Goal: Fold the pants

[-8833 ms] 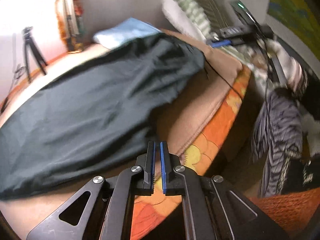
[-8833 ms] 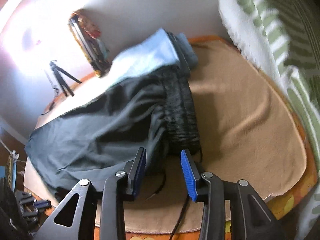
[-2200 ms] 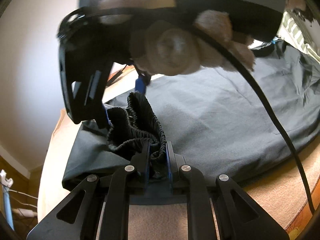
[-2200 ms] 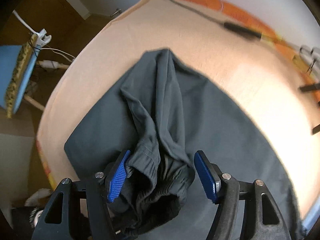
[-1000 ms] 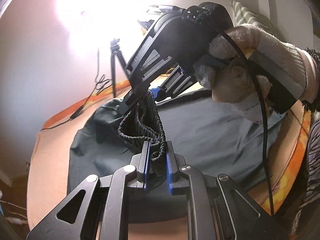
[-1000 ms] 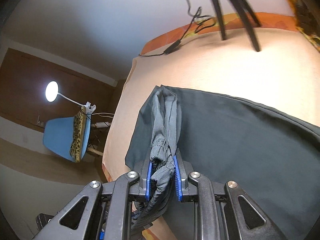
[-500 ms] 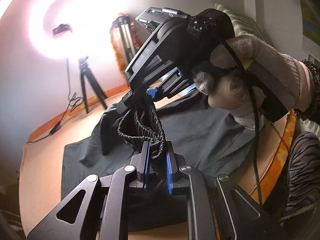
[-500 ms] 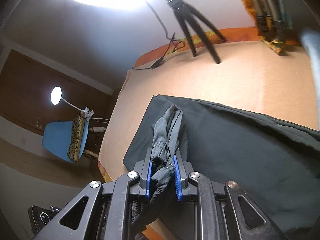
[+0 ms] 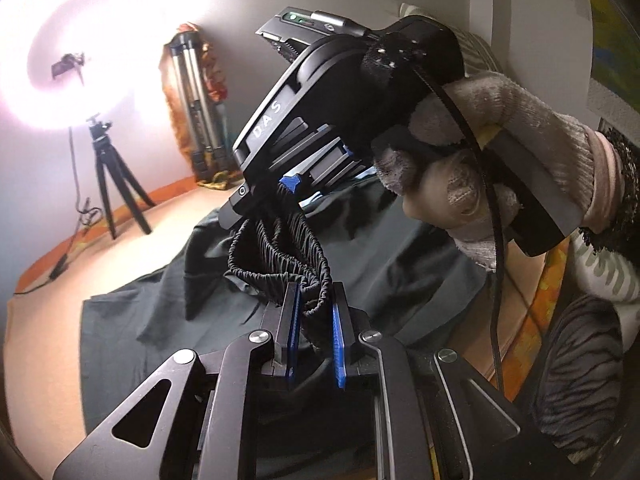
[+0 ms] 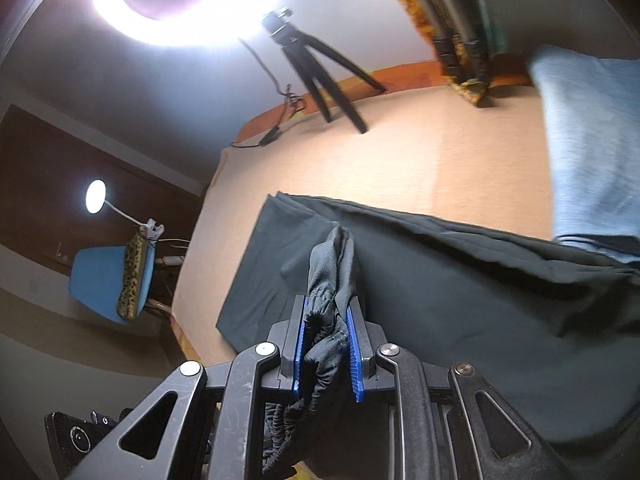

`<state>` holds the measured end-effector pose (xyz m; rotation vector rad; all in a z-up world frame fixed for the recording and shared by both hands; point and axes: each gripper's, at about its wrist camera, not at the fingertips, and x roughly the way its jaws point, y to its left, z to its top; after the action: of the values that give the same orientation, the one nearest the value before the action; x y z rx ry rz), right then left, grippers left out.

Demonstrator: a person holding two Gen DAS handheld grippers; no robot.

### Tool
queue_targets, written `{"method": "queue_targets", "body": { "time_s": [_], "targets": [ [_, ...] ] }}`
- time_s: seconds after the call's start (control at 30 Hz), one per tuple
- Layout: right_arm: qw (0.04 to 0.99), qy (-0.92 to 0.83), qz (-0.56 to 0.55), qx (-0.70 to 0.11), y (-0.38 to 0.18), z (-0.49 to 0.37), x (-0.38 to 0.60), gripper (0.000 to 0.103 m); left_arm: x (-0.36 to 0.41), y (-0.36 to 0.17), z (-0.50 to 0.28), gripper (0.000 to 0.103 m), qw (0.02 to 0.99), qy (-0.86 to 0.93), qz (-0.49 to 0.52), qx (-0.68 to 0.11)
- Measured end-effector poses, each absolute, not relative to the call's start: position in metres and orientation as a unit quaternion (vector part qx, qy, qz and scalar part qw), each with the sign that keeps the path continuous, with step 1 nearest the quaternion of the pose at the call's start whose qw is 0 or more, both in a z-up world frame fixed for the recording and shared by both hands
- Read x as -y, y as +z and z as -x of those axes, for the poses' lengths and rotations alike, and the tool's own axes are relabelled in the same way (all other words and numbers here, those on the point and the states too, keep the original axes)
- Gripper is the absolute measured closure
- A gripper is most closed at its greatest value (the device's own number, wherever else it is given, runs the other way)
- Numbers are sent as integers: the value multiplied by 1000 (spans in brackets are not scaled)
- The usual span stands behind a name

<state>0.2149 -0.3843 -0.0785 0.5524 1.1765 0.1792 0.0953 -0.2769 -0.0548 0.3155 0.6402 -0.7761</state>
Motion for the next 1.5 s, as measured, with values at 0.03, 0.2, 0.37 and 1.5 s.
{"method": "queue_targets", "body": {
  "time_s": [0.03, 0.2, 0.37, 1.5],
  "targets": [
    [794, 80, -254, -547, -77, -213, 389, 86, 280, -56, -93, 91, 863, -372, -148, -307],
    [796, 68, -240, -551, -71, -202, 412, 86, 307, -61, -101, 91, 856, -388, -144, -308],
    [796, 53, -230, -557, -68, -190, 438, 87, 338, -64, -98, 91, 848, -407, -141, -310],
    [798, -31, -296, -524, -91, -93, 601, 83, 498, -115, -93, 91, 800, -477, -160, -327]
  ]
}}
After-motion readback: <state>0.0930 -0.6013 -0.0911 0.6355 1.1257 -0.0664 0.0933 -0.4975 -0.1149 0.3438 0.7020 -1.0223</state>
